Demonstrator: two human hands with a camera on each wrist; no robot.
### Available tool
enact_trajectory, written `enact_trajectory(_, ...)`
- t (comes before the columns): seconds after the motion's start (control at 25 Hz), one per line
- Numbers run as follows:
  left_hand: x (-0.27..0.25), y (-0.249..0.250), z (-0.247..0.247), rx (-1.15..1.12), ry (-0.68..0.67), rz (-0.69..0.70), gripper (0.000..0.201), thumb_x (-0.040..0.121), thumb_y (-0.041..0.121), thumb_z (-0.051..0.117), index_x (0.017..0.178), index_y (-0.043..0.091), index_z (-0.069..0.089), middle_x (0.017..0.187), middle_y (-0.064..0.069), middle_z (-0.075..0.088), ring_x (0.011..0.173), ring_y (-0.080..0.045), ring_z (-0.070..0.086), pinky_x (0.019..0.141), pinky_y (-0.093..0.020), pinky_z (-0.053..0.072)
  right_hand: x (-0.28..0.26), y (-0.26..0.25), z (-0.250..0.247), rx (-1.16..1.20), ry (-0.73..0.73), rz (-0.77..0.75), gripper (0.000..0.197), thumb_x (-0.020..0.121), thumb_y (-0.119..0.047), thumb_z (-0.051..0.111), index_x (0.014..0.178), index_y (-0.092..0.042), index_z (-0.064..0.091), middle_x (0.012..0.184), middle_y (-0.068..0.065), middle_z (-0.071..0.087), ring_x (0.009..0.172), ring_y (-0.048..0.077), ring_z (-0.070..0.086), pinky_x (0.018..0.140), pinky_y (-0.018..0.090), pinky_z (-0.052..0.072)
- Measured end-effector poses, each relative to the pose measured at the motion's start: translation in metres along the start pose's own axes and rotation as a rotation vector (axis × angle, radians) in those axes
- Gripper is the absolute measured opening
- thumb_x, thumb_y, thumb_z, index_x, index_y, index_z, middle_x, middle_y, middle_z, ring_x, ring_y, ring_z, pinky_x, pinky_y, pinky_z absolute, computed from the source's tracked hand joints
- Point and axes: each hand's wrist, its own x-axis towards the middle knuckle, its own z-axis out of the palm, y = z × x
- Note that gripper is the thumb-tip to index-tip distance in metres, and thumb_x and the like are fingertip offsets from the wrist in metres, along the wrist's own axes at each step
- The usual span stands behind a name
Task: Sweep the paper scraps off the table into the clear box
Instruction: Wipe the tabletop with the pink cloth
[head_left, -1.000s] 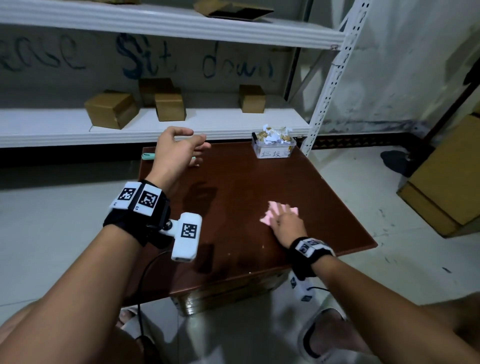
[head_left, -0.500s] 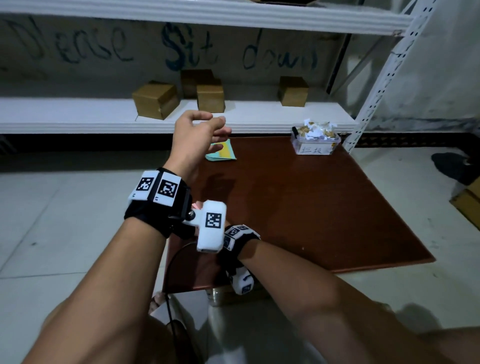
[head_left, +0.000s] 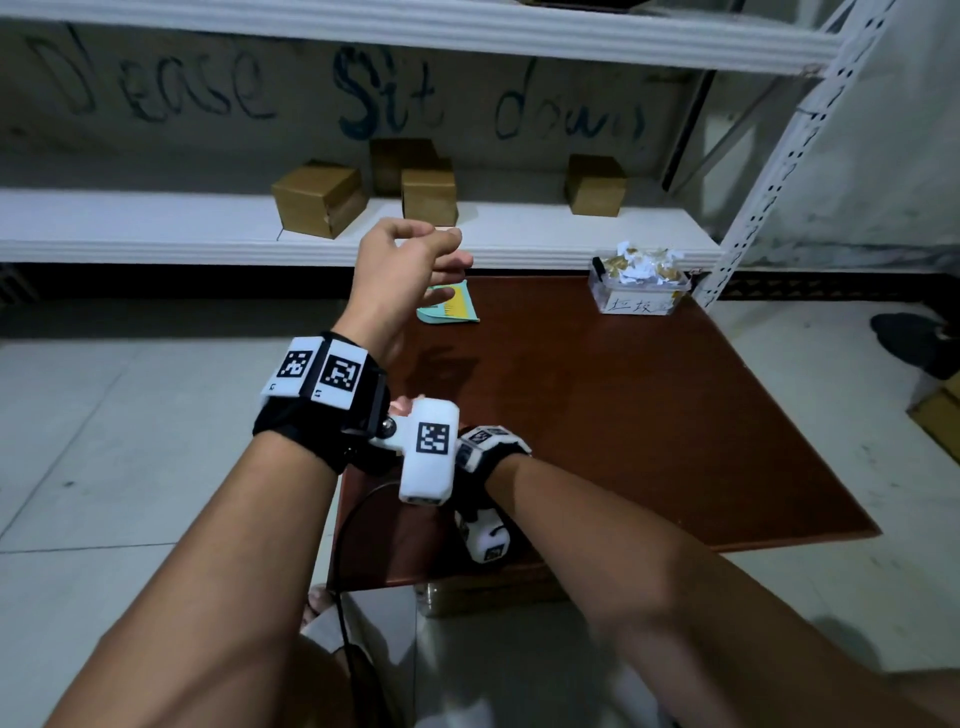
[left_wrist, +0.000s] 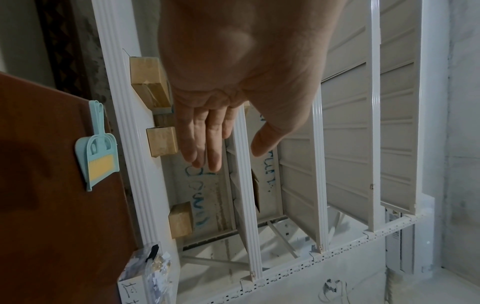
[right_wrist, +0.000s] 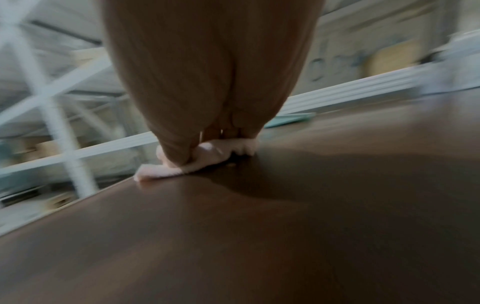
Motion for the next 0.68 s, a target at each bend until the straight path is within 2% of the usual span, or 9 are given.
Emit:
enact_trajectory(0.08,-0.002,0.001,0.002,0.012,-0.016,0.000,0.045,0.091,0.025,0.067,0.126,0.004,0.049,0.093,-0.011,0.078,0.092,-0.027,0.076,0.093,-0.048,0.057,0.028,0.028,0.008,-0.044,0.065,-0.041,0.053,0.109,-0.032,0.042,0.158,-0.013,0.033,0.154,0.014,0.042,0.142,0.037,0.042,0.111,0.041,0.038)
enact_trajectory(0.12,-0.002,0.001,0.005,0.017,-0.024,0.000,0.045,0.091,0.025,0.067,0.127,0.003,0.049,0.093,-0.011,0.078,0.091,-0.026,0.076,0.093,-0.047,0.057,0.033,0.049,0.006,-0.073,0.106,-0.052,0.055,0.107,-0.039,0.043,0.159,-0.020,0.033,0.154,0.013,0.042,0.139,0.038,0.044,0.108,0.042,0.040)
enact_trajectory(0.2,-0.003,0.000,0.010,0.024,-0.033,-0.006,0.045,0.091,0.025,0.067,0.127,0.003,0.050,0.092,-0.011,0.078,0.090,-0.025,0.076,0.092,-0.047,0.057,0.041,0.102,0.007,-0.119,0.159,0.000,0.057,0.106,-0.043,0.045,0.158,-0.025,0.033,0.155,0.013,0.043,0.137,0.038,0.047,0.106,0.042,0.042)
enact_trajectory(0.28,-0.004,-0.002,0.016,0.032,-0.049,-0.013,0.046,0.090,0.026,0.068,0.126,0.003,0.052,0.092,-0.011,0.078,0.091,-0.025,0.076,0.092,-0.047,0.058,0.027,0.154,-0.003,-0.101,0.191,0.116,0.056,0.105,-0.048,0.045,0.156,-0.024,0.040,0.156,0.012,0.044,0.137,0.037,0.048,0.106,0.042,0.042)
enact_trajectory(0.4,-0.005,-0.006,0.026,0.030,-0.068,-0.030,0.047,0.090,0.025,0.069,0.127,0.003,0.051,0.093,-0.012,0.078,0.094,-0.029,0.075,0.091,-0.049,0.058,0.007,0.226,-0.012,-0.083,0.257,0.286,0.052,0.105,-0.045,0.048,0.150,-0.020,0.049,0.156,0.013,0.044,0.137,0.037,0.049,0.108,0.041,0.042)
enact_trajectory(0.6,-0.003,-0.009,0.039,0.041,-0.087,-0.035,0.047,0.090,0.024,0.070,0.127,0.003,0.050,0.092,-0.012,0.078,0.092,-0.027,0.076,0.089,-0.047,0.059,-0.045,0.326,-0.017,-0.026,0.377,0.589,0.060,0.105,-0.052,0.042,0.152,-0.014,0.045,0.148,0.022,0.049,0.132,0.042,0.052,0.107,0.044,0.041)
enact_trajectory(0.68,0.000,-0.010,0.042,0.051,-0.092,-0.036,0.046,0.090,0.024,0.069,0.127,0.004,0.051,0.091,-0.011,0.078,0.091,-0.026,0.076,0.089,-0.046,0.059,-0.062,0.358,-0.018,0.000,0.424,0.689,0.060,0.106,-0.050,0.042,0.152,-0.012,0.043,0.145,0.024,0.051,0.130,0.043,0.053,0.108,0.045,0.043)
